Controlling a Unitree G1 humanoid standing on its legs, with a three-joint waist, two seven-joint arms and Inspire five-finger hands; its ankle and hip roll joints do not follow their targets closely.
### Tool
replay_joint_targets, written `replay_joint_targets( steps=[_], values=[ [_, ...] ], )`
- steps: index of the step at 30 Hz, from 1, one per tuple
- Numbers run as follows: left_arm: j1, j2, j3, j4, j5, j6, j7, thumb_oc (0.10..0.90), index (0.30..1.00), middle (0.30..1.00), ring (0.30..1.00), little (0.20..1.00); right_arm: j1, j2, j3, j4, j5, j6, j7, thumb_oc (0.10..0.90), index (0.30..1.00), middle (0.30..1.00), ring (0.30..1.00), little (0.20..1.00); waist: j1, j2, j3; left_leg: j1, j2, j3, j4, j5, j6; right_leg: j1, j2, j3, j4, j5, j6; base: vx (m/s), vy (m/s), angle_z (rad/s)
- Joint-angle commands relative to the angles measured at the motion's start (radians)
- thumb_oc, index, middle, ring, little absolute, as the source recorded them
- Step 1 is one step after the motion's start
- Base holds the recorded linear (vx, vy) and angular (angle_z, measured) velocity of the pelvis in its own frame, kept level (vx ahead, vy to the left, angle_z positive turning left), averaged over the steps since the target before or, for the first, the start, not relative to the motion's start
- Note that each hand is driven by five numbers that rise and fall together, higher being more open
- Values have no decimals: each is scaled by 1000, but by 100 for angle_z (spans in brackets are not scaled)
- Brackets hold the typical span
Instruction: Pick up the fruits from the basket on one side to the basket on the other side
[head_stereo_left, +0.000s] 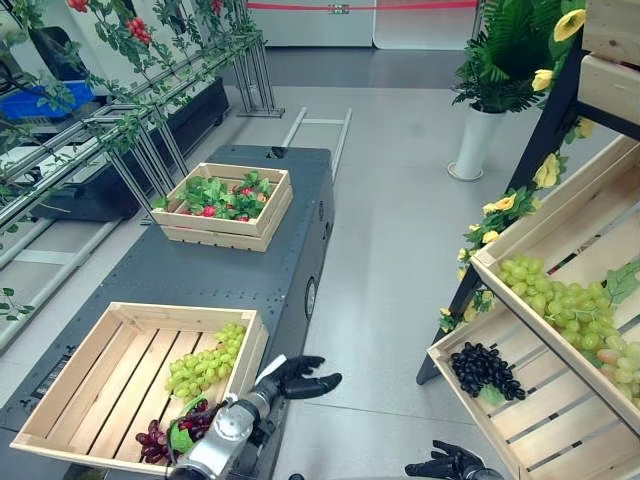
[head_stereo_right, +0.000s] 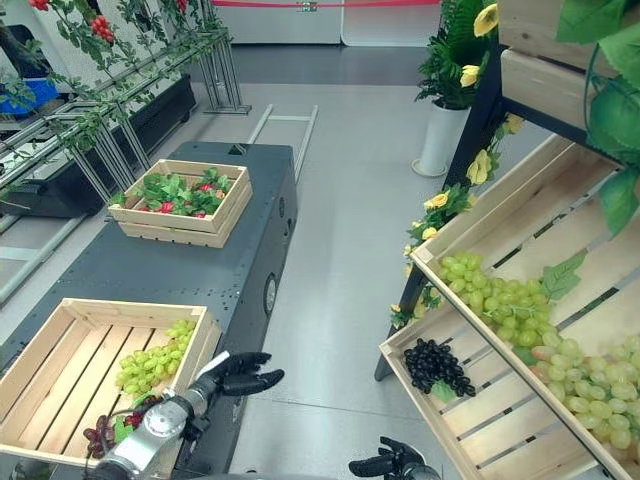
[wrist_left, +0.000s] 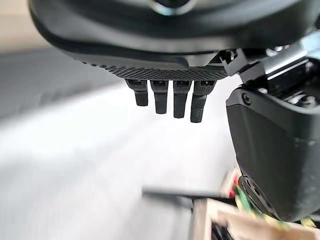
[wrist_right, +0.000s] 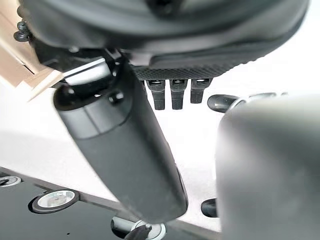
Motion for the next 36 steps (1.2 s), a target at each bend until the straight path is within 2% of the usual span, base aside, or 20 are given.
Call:
replay_joint_targets(
  steps=[1,3,7,10,17,21,27,30,36],
  values=[
    [-130,117,126,-79,98,-34,117,800,900,900,900,900,-6,-25,-19,-16,-14,-43,27,800,900,900,900,900,38,-14,15,39,-21,-5,10,-82,7,-31,-28,-39,8,55,-17,59,33,9],
    [-117,160,160,-95,175,-17,166,800,900,900,900,900,12,-25,-37,-22,-6,-56,24,800,900,900,900,900,43,-16,17,36,-23,-14,10,-80,7,-29,-25,-47,12,52,-19,69,20,11],
    [-78,202,223,-111,231,8,259,800,900,900,900,900,37,-28,-51,-36,5,-73,19,800,900,900,900,900,52,-19,23,26,-28,-27,10,-76,6,-34,-25,-55,16,48,-21,41,31,11],
    [-44,231,292,-63,304,37,379,800,900,900,900,900,64,-34,-60,-46,-20,-93,21,800,900,900,900,900,63,-19,40,14,-36,-37,10,-77,8,-48,-24,-66,31,37,-24,48,60,10],
    [0,231,327,-27,387,122,489,800,900,900,900,900,76,-57,-46,-60,-20,-115,19,800,900,900,900,900,81,-15,98,-16,-49,-49,18,-68,14,-96,-29,-79,115,-9,-38,6,73,14],
    [16,250,351,-31,407,151,497,800,900,900,900,900,74,-72,-33,-76,-53,-121,23,800,900,900,900,900,89,-11,128,-33,-57,-51,26,-71,14,-108,-35,-87,126,-17,-38,-29,68,14],
    [7,279,336,-12,438,182,471,800,900,900,900,900,58,-103,-17,-120,-44,-117,9,800,900,900,900,900,92,-6,173,-77,-58,-58,60,-74,15,-148,-39,-88,163,-30,-42,-71,59,5],
    [-24,289,310,16,437,218,490,800,900,900,900,900,43,-120,-10,-142,-37,-130,7,800,900,900,900,900,87,-1,202,-107,-55,-59,76,-70,14,-174,-37,-85,188,-40,-45,-81,66,5],
    [-172,310,219,143,465,264,539,800,900,900,900,900,-13,-160,34,-180,-11,-135,17,800,900,900,900,900,67,-2,286,-194,-49,-47,135,-62,9,-252,-28,-72,240,-54,-55,-117,49,4]
  ],
)
